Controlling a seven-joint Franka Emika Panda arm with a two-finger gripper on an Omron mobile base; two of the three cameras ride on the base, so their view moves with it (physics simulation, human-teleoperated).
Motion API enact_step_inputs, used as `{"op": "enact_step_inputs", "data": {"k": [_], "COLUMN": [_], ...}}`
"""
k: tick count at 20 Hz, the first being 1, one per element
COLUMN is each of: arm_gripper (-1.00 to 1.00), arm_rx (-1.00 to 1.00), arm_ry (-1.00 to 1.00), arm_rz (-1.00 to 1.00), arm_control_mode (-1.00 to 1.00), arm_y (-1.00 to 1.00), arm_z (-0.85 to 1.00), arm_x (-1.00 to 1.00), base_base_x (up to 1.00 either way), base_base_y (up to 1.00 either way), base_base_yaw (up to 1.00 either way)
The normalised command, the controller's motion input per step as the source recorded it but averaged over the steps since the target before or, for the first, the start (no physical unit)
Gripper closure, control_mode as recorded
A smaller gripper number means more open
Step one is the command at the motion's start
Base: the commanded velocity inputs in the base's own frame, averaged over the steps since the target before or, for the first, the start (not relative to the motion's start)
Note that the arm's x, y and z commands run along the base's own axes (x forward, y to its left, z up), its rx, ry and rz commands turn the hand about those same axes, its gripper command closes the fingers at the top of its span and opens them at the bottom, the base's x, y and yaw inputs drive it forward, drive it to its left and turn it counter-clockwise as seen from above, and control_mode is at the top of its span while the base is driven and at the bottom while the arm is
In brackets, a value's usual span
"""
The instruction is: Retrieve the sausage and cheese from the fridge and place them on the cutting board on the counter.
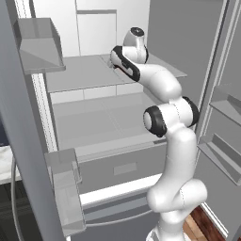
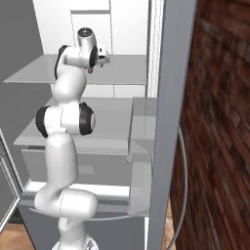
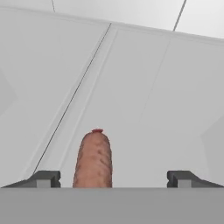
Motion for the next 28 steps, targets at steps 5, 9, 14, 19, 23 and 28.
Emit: {"op": "enact_step_inputs", "data": {"k": [5, 9, 14, 19, 23, 28], "arm_gripper": [1.0, 1.0, 1.0, 1.0, 1.0, 1.0], "arm_rx": [0.0, 0.0, 0.0, 0.0, 0.0, 0.06], "arm_ry": [0.02, 0.04, 0.03, 0.05, 0.0, 0.01], "arm_rz": [0.0, 0.0, 0.0, 0.0, 0.0, 0.0], "arm_control_mode": [-1.0, -1.0, -1.0, -1.0, -1.0, -1.0], "arm_y": [0.0, 0.0, 0.0, -0.03, -0.04, -0.03], "arm_z": [-0.54, -0.58, -0.59, -0.58, -0.22, -0.02], "arm_x": [0.0, 0.0, 0.0, -0.2, -0.9, -1.0], "base_base_x": [0.0, 0.0, 0.0, 0.0, 0.0, 0.0], "base_base_y": [0.0, 0.0, 0.0, 0.0, 0.0, 0.0], "base_base_yaw": [0.0, 0.0, 0.0, 0.0, 0.0, 0.0]}}
